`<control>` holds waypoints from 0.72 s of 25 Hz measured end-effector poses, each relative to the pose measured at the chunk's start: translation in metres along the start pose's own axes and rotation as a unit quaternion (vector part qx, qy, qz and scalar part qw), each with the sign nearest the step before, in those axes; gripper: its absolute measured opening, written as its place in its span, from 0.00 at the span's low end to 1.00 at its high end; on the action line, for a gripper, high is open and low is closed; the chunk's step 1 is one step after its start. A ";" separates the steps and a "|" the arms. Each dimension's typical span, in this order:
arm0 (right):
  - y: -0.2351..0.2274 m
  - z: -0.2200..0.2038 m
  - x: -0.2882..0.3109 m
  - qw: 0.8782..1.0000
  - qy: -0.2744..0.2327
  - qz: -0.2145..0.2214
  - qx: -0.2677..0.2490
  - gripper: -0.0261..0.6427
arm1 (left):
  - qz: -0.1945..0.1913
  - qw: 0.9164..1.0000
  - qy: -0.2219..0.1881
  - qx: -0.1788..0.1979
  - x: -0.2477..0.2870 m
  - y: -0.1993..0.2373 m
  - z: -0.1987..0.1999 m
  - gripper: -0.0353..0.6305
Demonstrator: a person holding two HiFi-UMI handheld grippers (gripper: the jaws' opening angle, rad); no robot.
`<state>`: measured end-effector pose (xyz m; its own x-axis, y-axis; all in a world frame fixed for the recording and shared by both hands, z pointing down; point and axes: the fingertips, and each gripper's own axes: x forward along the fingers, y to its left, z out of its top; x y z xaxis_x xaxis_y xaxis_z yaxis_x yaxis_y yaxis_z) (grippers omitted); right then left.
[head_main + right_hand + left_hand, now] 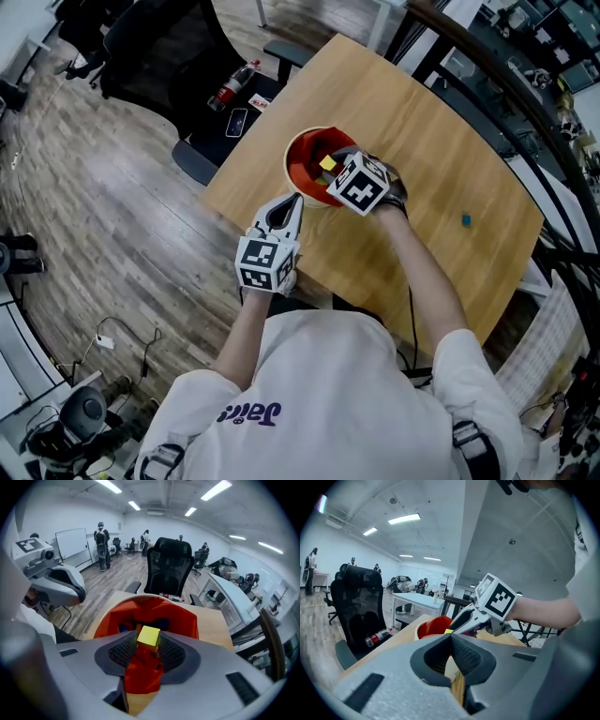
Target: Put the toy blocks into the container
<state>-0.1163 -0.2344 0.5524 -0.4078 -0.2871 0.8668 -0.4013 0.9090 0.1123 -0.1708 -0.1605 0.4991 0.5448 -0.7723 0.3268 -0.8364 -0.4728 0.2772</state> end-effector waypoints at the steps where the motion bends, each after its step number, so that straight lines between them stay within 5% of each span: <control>1: -0.001 -0.002 0.005 1.000 0.017 0.004 -0.015 0.26 | 0.002 1.000 0.001 -0.002 -0.001 0.001 -0.002 0.06; 12: 0.001 -0.002 -0.012 1.000 -0.024 -0.010 0.000 0.33 | -0.018 1.000 -0.001 0.009 0.004 -0.014 0.001 0.06; 18: -0.021 -0.038 -0.055 0.989 -0.096 -0.062 0.091 0.33 | -0.060 0.997 0.010 0.036 0.026 -0.052 0.001 0.06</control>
<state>-0.0540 -0.2259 0.5209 -0.4871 -0.4610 0.7417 -0.5916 0.7990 0.1081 -0.1128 -0.1561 0.4926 0.6424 -0.6992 0.3139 -0.7663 -0.5921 0.2494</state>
